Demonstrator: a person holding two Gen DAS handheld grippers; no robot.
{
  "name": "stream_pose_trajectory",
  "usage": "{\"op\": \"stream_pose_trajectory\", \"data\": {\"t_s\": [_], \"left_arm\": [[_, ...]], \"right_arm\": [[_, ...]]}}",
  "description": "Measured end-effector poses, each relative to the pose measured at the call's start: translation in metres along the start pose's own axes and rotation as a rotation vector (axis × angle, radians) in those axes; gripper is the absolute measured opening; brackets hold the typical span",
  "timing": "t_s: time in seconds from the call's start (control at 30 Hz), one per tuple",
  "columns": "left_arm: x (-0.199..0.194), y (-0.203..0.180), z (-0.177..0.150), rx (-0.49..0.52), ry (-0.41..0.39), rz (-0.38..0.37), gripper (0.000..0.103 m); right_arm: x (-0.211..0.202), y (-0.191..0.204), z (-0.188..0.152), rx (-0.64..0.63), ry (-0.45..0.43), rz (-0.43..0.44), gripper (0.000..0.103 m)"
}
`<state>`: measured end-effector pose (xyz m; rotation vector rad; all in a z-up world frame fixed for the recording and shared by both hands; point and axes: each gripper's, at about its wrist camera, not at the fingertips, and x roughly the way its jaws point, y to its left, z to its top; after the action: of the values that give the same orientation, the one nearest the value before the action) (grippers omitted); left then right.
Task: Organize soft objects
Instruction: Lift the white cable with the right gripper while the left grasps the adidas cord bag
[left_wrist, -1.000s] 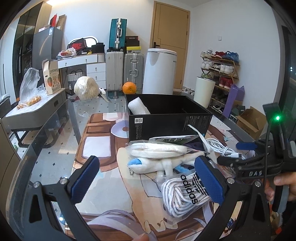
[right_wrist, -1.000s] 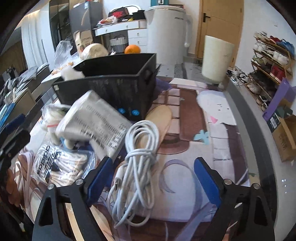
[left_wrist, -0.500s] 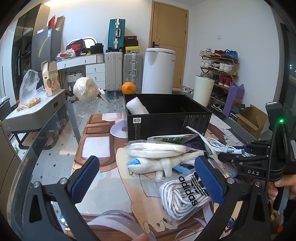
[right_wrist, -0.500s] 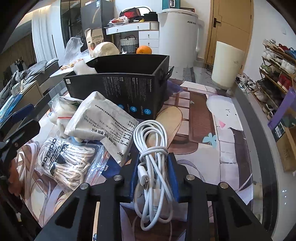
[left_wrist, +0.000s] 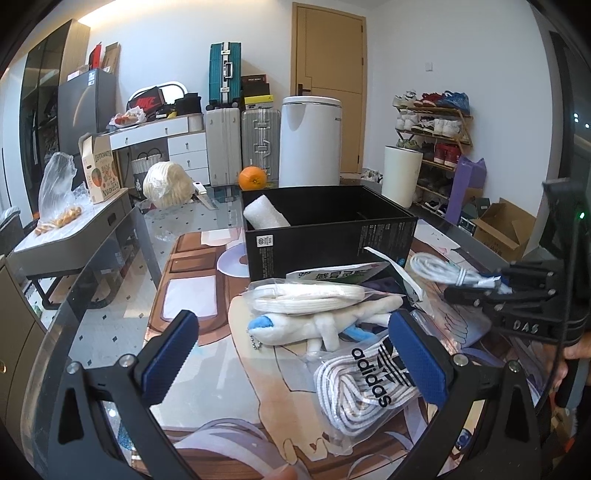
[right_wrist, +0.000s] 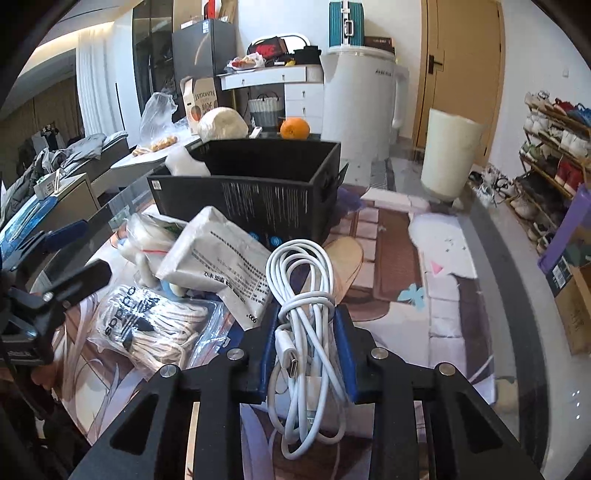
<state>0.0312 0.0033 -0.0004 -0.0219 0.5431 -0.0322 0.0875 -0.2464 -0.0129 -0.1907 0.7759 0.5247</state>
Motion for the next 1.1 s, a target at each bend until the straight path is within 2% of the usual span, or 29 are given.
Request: {"op": "stream_pose_trajectory", "data": {"t_s": [0.23,0.43,0.63,0.8,1.0,1.1], "left_arm": [[-0.002,-0.01,-0.002,0.062,0.01,-0.047,0.103],[-0.005,-0.029,-0.006,0.176,0.03,-0.137,0.103],[-0.009,-0.042,-0.008,0.256,0.034,-0.129,0.103],[0.001,-0.046,-0.005,0.267,0.108,-0.185,0.103],[0.008,-0.058,-0.007,0.334,0.141,-0.212,0.102],[0.011,-0.065,-0.009,0.378,0.155,-0.207,0.095]], "right_arm": [[-0.025,-0.002,0.006,0.001,-0.058,0.004,0.029],[-0.043,0.001,0.011,-0.001,-0.097,0.023,0.029],[-0.05,0.008,0.012,-0.014,-0.113,0.04,0.029],[-0.051,0.007,0.012,-0.006,-0.115,0.052,0.029],[-0.054,0.005,0.011,-0.004,-0.118,0.066,0.029],[-0.056,0.003,0.011,-0.001,-0.122,0.067,0.029]]}}
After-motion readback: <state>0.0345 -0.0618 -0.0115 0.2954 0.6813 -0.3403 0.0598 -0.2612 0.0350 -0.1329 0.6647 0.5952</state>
